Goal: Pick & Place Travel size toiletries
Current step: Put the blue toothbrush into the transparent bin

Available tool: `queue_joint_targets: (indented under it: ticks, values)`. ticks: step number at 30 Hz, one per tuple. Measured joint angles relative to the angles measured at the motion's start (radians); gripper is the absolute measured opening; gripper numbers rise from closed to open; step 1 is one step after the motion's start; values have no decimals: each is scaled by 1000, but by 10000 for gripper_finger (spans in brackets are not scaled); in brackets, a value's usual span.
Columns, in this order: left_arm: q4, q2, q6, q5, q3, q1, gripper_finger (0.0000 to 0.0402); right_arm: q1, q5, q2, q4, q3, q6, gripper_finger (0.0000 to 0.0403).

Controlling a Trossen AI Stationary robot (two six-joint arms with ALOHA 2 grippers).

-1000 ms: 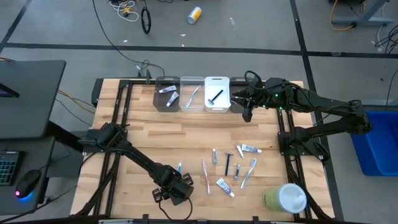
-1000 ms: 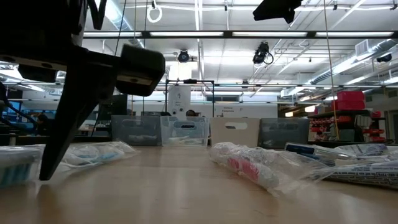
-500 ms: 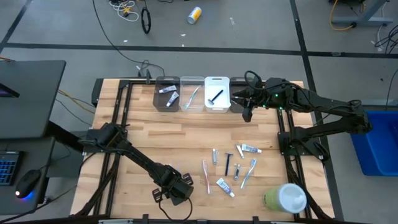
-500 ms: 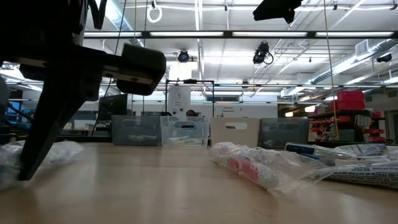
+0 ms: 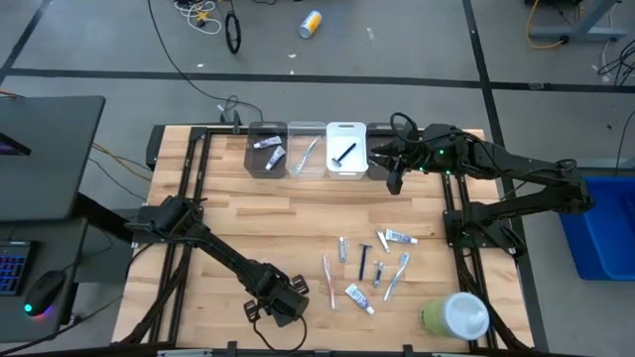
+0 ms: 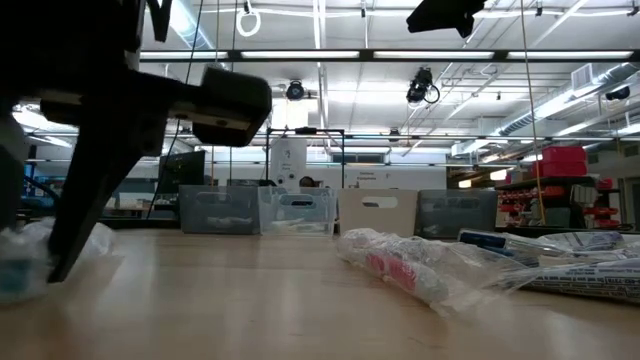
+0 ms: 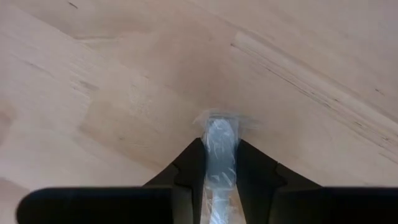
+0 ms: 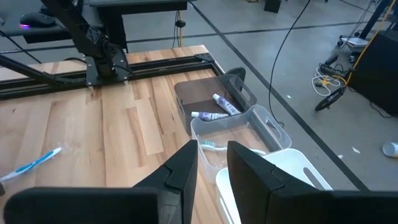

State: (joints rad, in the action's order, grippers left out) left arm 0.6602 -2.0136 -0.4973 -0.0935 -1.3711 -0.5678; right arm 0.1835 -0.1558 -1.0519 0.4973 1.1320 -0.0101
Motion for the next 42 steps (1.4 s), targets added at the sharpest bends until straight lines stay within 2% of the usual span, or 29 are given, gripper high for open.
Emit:
queue_joint_targets:
  ticks: [6, 13, 22, 34, 42]
  values:
    - [61, 2, 3, 5, -84, 0, 77, 0, 0, 0, 0, 0, 0, 93]
    - [274, 2, 4, 17, -226, 22, 71, 0, 0, 0, -1, 0, 0, 93]
    - [399, 2, -8, 65, -313, 80, 75, 0, 1, 0, -1, 0, 0, 93]
    - [476, 50, 40, 75, -498, 181, 77, 0, 7, 0, -1, 0, 24, 91]
    - [493, 98, 115, 85, -515, 259, 76, -1, 10, 75, 22, 0, 50, 63]
